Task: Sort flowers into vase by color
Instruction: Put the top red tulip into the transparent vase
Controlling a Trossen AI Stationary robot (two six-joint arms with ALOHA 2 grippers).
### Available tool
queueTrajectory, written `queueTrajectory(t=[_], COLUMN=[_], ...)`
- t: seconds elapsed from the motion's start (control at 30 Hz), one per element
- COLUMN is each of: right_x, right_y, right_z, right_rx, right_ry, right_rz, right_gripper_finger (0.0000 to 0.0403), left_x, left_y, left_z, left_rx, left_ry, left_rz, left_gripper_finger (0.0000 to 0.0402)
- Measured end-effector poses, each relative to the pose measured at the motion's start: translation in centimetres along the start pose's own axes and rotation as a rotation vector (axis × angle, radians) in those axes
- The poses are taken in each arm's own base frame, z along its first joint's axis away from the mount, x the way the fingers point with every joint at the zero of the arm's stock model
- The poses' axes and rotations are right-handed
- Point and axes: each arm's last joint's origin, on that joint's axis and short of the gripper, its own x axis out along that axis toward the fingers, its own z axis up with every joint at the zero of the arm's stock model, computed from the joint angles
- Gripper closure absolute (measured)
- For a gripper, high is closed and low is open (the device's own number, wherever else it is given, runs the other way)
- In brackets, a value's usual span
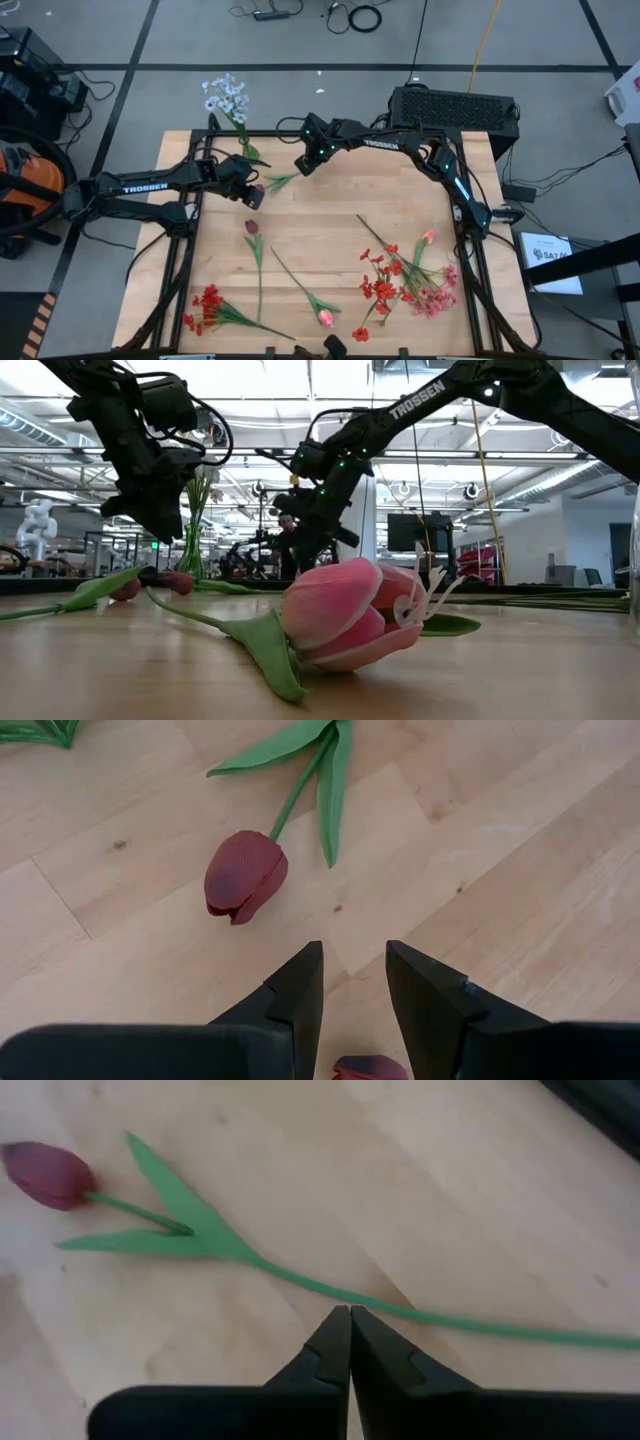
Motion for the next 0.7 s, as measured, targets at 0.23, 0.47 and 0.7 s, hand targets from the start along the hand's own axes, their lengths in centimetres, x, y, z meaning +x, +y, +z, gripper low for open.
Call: queueTrajectory(t=[0.23, 0.47, 0.7], right_x=[-0.2, -0.4, -0.6], right_y=[-1.4, -1.7, 0.9], right_z=[0.3, -1.3, -4.3], right_rx=[0.031, 0.083, 0.031], right_ry=[0.0, 0.194, 0.398], right_rz=[-0.069, -0.008, -0.052], right_gripper_finger=[0.0402, 0.0402, 0.0403], left_x=[0.0, -0.1, 1.0], left_y=[0.0, -1.0, -2.2], left_z=[0.1, 1.2, 2.9], left_rx=[0.0, 0.008, 0.098], left_ry=[-0.006, -0.113, -0.246], left_rz=[-0.004, -0.12, -0.192], left_gripper_finger=[0.0284, 0.0284, 0.0291])
